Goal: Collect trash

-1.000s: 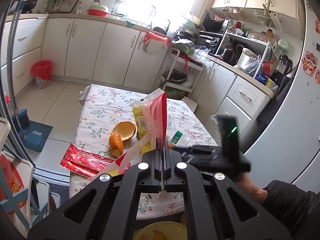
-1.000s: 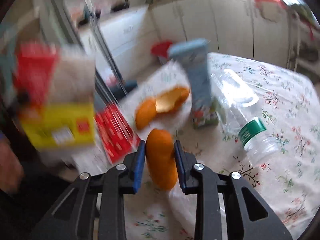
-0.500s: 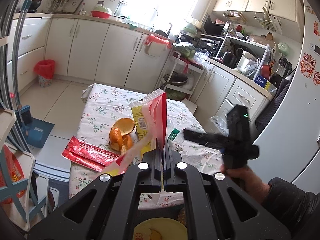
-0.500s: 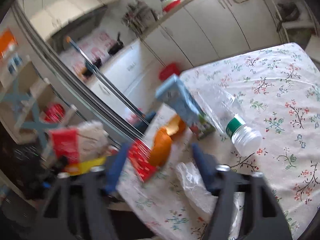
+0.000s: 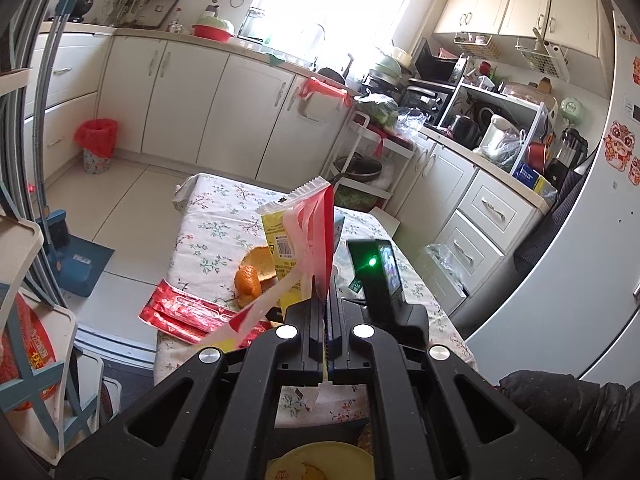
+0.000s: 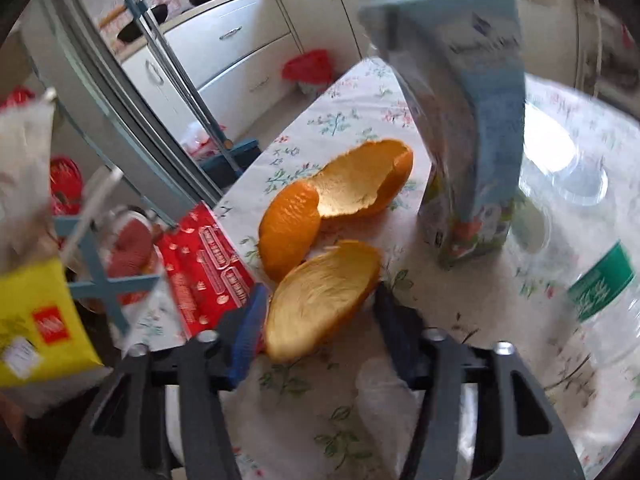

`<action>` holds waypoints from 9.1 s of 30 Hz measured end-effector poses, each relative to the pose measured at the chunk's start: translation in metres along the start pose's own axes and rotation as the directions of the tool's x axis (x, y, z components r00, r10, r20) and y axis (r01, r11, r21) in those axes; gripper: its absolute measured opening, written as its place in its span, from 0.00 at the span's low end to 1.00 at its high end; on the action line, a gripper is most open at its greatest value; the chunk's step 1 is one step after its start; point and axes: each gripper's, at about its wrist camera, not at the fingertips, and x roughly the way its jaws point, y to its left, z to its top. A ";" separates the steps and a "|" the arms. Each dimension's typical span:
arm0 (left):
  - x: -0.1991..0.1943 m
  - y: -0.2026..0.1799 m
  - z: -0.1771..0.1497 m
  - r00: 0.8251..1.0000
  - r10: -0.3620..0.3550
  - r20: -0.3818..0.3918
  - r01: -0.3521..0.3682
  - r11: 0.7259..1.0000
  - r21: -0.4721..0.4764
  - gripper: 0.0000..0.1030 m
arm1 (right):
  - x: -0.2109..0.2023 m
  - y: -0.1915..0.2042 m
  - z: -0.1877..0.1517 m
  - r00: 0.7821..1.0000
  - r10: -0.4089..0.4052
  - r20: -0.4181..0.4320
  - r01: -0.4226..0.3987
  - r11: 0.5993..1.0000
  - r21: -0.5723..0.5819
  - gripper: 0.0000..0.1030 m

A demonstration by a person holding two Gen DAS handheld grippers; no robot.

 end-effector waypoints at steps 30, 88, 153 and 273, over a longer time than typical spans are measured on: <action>-0.065 -0.053 -0.059 0.998 -0.056 -0.018 0.056 0.998 0.037 0.01 | -0.232 -0.027 -0.139 0.870 0.200 0.450 -0.315 0.928 0.197 0.06; -0.067 -0.097 -0.170 0.967 -0.012 -0.256 0.029 0.998 0.064 0.46 | -0.167 0.033 -0.240 0.987 0.154 0.036 -0.158 0.951 0.267 0.51; -0.053 -0.093 -0.155 0.950 0.246 -0.190 -0.217 0.963 0.163 0.84 | -0.231 0.048 -0.191 0.919 -0.172 0.355 0.148 0.985 0.093 0.93; 0.106 -0.039 -0.038 0.931 0.319 -0.177 -0.288 0.940 0.180 0.21 | -0.164 -0.024 -0.102 0.965 0.005 0.261 -0.024 0.997 0.070 0.24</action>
